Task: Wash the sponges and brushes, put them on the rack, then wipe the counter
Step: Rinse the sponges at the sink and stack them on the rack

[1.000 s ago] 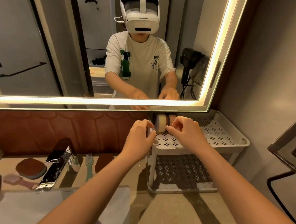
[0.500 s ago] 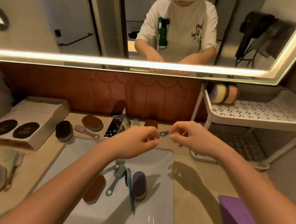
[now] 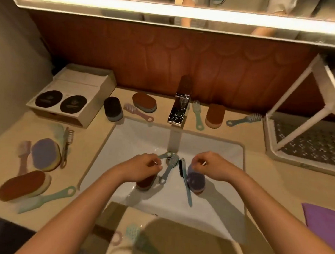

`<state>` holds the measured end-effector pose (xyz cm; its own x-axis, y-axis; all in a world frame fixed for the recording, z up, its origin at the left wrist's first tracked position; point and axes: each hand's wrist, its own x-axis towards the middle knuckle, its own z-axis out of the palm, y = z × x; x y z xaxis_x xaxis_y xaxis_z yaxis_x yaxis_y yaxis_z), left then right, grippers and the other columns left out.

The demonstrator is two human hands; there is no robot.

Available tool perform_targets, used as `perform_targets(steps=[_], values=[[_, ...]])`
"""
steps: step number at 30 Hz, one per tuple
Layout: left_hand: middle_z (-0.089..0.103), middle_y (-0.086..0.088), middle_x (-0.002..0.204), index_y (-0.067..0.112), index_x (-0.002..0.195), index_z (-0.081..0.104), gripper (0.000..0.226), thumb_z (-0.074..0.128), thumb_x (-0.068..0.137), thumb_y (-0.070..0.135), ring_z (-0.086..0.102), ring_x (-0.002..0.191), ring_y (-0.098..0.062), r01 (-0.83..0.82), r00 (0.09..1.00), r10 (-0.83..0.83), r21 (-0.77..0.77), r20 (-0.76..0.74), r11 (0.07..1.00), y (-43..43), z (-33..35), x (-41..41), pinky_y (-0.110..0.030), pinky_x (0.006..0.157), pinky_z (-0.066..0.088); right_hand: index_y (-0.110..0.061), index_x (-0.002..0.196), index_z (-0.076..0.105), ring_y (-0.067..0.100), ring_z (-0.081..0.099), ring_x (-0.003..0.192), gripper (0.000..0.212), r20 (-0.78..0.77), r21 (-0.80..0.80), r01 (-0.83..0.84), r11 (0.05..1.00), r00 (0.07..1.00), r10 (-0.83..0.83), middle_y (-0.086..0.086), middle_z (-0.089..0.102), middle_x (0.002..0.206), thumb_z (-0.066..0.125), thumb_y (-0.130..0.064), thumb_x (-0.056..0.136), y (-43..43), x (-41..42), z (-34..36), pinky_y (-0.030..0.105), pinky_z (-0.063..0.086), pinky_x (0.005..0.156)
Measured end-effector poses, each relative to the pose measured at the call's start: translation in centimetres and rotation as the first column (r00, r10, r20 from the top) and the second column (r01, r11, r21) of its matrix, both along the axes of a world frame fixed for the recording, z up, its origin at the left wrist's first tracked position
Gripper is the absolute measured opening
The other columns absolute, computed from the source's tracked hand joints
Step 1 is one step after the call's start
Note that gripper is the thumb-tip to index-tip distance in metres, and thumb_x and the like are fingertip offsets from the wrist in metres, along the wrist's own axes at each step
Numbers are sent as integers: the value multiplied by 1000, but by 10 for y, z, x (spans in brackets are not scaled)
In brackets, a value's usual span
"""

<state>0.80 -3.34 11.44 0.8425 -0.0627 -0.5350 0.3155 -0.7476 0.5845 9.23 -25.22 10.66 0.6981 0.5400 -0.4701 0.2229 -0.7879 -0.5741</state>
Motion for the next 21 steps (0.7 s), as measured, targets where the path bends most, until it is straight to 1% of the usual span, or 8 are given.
perform_targets(steps=[4,7,8,10,11,13,17,21], values=[[58,-7,120,15,107,58,21,50,93,29,55,103,-22,-139,988,136,-29,-66,990,25,-56,-10,-33,90,44,7,88,64,38,58,90,39,-31,-111,85,990,996,-89,25,62,98,54,-30,81,21,-5,-60,38,45,75],[55,-12,122,11,120,52,34,52,92,31,54,104,-25,-163,978,171,72,-118,984,35,-97,-14,-30,83,40,-9,79,56,29,53,92,19,-31,-269,90,959,994,-102,18,54,99,54,-26,87,29,-14,-99,35,42,69],[54,-13,123,10,122,51,38,53,91,32,53,105,-27,-151,976,164,100,-142,983,39,-109,-14,-29,80,39,-17,92,56,31,50,104,13,-38,-324,76,943,995,-93,16,50,114,54,-29,88,30,-17,-111,36,43,76],[50,-12,127,10,123,49,41,55,90,34,51,109,-27,-89,980,114,153,-161,984,41,-129,-13,-28,82,39,-23,140,32,38,18,139,56,-49,-464,32,885,997,-62,13,14,153,52,-37,90,31,-25,-133,49,33,102],[47,-12,130,11,125,48,44,56,89,35,49,113,-27,-56,986,84,187,-146,981,41,-137,-12,-29,87,40,-28,149,12,39,-3,144,71,-52,-521,20,853,997,-55,9,-9,158,51,-41,90,32,-29,-142,56,23,108],[38,-11,139,15,133,41,54,58,87,38,42,122,-28,-17,996,38,246,-82,969,40,-150,-11,-34,99,39,-33,149,-6,39,-20,142,82,-21,-575,41,817,998,-65,6,-28,154,50,-44,90,35,-35,-155,61,14,110],[10,-10,155,23,146,18,72,55,87,43,13,142,-33,52,999,-45,359,-27,932,41,-168,-7,-45,108,33,-34,148,-7,43,-18,141,83,98,-601,96,793,994,-46,7,-25,155,50,-47,88,40,-33,-171,59,22,109],[-1,-7,158,30,149,5,79,53,87,45,4,143,-40,147,989,-127,418,-76,897,36,-186,-6,-52,104,32,-34,149,-1,46,-14,141,66,42,-615,59,786,998,-42,12,-23,156,36,-46,96,43,-27,-178,51,27,110]])
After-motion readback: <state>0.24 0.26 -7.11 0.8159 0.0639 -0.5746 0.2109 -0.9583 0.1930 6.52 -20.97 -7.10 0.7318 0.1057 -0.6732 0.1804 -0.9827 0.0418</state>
